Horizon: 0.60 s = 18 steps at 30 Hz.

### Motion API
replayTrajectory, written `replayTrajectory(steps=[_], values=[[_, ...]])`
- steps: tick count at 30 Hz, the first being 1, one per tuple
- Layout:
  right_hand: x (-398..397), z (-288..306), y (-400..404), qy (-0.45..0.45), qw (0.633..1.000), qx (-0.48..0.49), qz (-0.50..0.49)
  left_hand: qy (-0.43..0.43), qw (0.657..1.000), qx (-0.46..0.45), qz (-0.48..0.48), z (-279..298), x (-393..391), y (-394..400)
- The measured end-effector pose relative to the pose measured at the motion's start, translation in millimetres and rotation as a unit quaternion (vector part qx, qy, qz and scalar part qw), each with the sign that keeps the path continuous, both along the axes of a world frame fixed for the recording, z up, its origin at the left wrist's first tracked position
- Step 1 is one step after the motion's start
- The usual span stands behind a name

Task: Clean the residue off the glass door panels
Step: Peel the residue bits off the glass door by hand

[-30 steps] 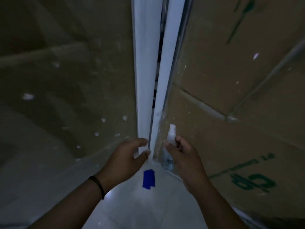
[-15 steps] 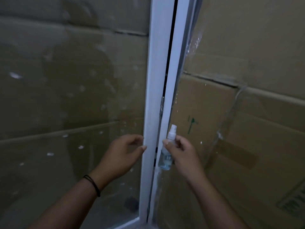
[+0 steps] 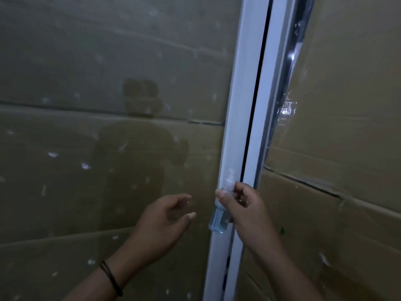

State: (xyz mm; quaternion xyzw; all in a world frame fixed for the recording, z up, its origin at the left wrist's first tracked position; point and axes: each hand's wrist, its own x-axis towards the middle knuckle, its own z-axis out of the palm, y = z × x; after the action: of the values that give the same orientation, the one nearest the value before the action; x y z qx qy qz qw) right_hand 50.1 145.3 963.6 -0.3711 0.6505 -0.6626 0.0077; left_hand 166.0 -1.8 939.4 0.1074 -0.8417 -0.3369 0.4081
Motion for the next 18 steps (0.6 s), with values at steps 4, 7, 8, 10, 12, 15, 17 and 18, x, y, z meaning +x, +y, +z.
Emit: replayTrajectory(steps=[4,7,8,10,12,15,17,18], values=[[6.6,31.2,-34.1,0.031,0.999,-0.020,-0.003,0.032,0.999,0.013,-0.032,22.9,9.0,-29.2],[14.2,53.7,-59.7,0.058,0.998,-0.033,-0.012,0.048,0.997,0.021,-0.063,38.4,16.7,-51.8],[16.8,60.6,-68.3,0.066,0.997,-0.034,-0.012,0.054,0.996,0.019,-0.070,43.8,18.9,-58.7],[22.3,73.9,-84.7,0.077,0.996,-0.034,-0.011,0.064,0.995,0.010,-0.077,54.5,21.3,-71.6],[27.5,86.8,-99.8,0.089,0.995,-0.039,-0.013,0.072,0.994,0.001,-0.087,65.5,23.0,-83.3],[34.7,104.0,-117.6,0.109,0.993,-0.051,-0.005,0.079,0.992,-0.015,-0.101,82.4,22.8,-96.4],[38.0,114.6,-125.6,0.123,0.990,-0.061,-0.004,0.086,0.990,-0.024,-0.106,93.8,21.9,-100.8],[38.8,119.3,-128.6,0.131,0.989,-0.067,-0.004,0.091,0.990,-0.029,-0.103,98.5,21.6,-101.8]])
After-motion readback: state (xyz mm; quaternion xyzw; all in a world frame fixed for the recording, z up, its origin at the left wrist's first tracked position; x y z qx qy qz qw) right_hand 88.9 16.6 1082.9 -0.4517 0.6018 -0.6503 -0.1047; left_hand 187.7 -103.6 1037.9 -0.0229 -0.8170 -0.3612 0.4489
